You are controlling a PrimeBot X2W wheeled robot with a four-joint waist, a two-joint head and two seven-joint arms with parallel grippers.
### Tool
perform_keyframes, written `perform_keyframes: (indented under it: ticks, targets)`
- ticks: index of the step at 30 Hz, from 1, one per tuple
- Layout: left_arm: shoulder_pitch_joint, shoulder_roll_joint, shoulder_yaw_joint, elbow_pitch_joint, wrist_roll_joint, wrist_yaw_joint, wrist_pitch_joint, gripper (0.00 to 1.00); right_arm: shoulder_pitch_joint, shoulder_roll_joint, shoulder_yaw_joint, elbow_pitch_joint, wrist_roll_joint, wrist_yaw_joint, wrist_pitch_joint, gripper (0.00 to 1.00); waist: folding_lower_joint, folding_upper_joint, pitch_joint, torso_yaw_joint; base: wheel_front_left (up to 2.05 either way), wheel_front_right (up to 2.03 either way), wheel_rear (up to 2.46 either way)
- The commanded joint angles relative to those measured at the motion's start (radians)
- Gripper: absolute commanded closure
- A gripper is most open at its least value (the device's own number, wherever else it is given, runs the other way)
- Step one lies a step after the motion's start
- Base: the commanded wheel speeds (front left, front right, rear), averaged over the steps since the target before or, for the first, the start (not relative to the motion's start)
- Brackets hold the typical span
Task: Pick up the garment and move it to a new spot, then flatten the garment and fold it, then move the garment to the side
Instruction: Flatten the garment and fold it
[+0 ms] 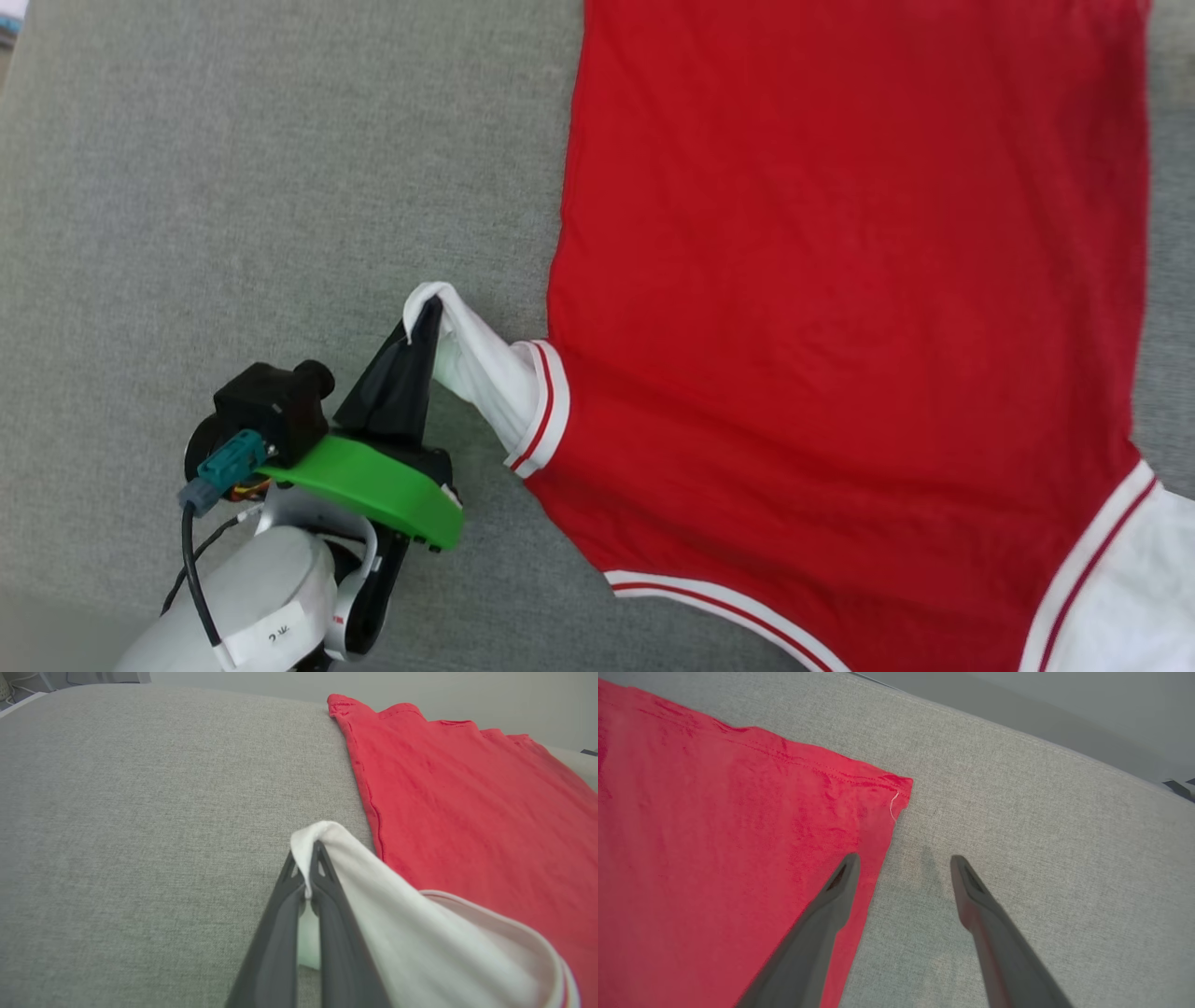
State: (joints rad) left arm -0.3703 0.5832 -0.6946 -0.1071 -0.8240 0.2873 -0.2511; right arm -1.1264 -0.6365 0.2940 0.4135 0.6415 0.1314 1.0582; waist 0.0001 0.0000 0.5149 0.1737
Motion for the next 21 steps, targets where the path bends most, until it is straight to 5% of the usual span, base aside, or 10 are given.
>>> perform_keyframes:
  ticks: [1,14,15,16,21]
  targets:
    - [-0.028,-0.012,0.006,-0.001,0.024,-0.009,-0.008,1.0,-0.035,0.009,0.003,0.026,-0.023,-0.001,0.01,0.0,-0.0001,0.0,0.098,0.068,0.0,0.0,0.0]
    - [-0.069,-0.08,0.032,0.036,0.073,-0.058,-0.01,1.0,-0.043,0.048,0.054,0.217,-0.097,-0.001,0.012,0.0,-0.0001,0.0,0.153,0.095,0.0,0.0,0.0]
    - [-0.067,-0.08,0.037,0.04,0.075,-0.061,-0.01,1.0,-0.039,0.045,0.06,0.218,-0.091,-0.001,0.015,0.71,-0.0001,0.0,0.147,0.092,0.0,0.0,0.0]
    - [-0.065,-0.081,0.041,0.043,0.077,-0.062,-0.01,1.0,-0.038,0.042,0.065,0.217,-0.087,-0.001,0.012,1.0,-0.0001,0.0,0.14,0.09,0.0,0.0,0.0]
    - [-0.038,-0.078,0.055,0.067,0.083,-0.071,-0.01,1.0,-0.049,0.032,0.066,0.206,-0.064,-0.001,-0.066,1.0,-0.0001,0.0,0.078,0.069,0.0,0.0,0.0]
